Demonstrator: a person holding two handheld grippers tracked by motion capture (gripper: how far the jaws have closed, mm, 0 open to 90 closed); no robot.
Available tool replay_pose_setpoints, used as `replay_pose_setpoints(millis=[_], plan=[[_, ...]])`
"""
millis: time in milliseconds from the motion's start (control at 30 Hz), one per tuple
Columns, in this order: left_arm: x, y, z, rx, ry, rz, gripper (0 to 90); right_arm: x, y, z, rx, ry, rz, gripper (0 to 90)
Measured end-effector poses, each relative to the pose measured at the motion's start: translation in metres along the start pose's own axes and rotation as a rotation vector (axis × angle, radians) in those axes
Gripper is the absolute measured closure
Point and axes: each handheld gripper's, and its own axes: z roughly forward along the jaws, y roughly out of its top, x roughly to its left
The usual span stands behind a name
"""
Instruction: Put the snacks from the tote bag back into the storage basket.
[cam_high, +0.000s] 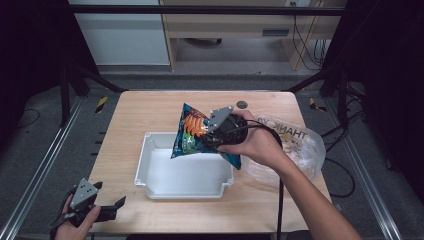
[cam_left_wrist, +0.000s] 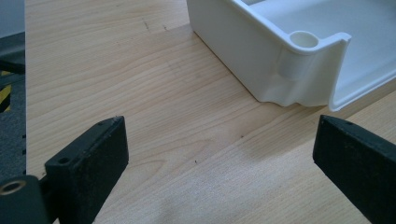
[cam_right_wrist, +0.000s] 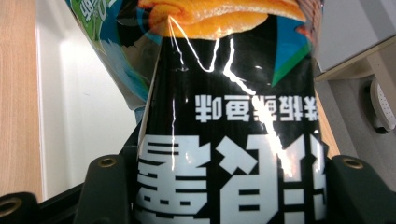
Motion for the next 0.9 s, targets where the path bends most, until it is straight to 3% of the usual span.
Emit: replay_pose_setpoints(millis=[900], plan=[[0.001,0.0,-0.001,-0.007,0.005,-0.006,3.1,0.011,0.016,0.014,-0.024,0.03,-0.024,40.8]])
